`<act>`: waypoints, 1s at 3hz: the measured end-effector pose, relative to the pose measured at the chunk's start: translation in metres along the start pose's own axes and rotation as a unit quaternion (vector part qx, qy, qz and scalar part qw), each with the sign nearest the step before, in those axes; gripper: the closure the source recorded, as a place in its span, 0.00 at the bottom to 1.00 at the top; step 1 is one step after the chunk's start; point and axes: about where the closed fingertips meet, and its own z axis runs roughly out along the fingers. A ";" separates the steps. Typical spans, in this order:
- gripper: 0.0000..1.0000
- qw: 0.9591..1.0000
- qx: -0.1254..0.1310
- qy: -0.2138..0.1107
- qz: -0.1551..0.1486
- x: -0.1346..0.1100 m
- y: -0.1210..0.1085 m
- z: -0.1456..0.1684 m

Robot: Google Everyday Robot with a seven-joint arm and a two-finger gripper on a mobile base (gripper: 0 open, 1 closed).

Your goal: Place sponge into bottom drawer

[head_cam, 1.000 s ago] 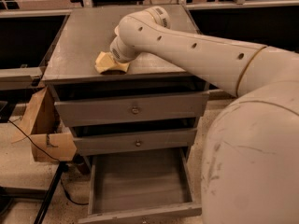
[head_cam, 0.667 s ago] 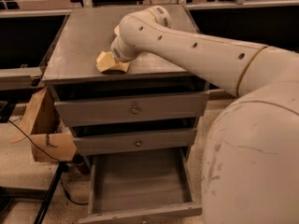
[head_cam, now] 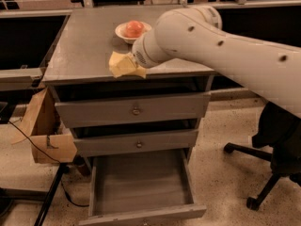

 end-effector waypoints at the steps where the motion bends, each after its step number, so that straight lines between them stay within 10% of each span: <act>1: 1.00 1.000 -0.027 0.004 0.008 0.028 0.005 -0.047; 2: 1.00 0.995 -0.077 0.060 0.004 0.097 0.005 -0.054; 3: 1.00 0.976 -0.164 0.140 0.035 0.203 0.023 -0.007</act>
Offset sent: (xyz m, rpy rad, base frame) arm -0.0967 -0.1346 -0.1219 -0.1156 0.3605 0.1665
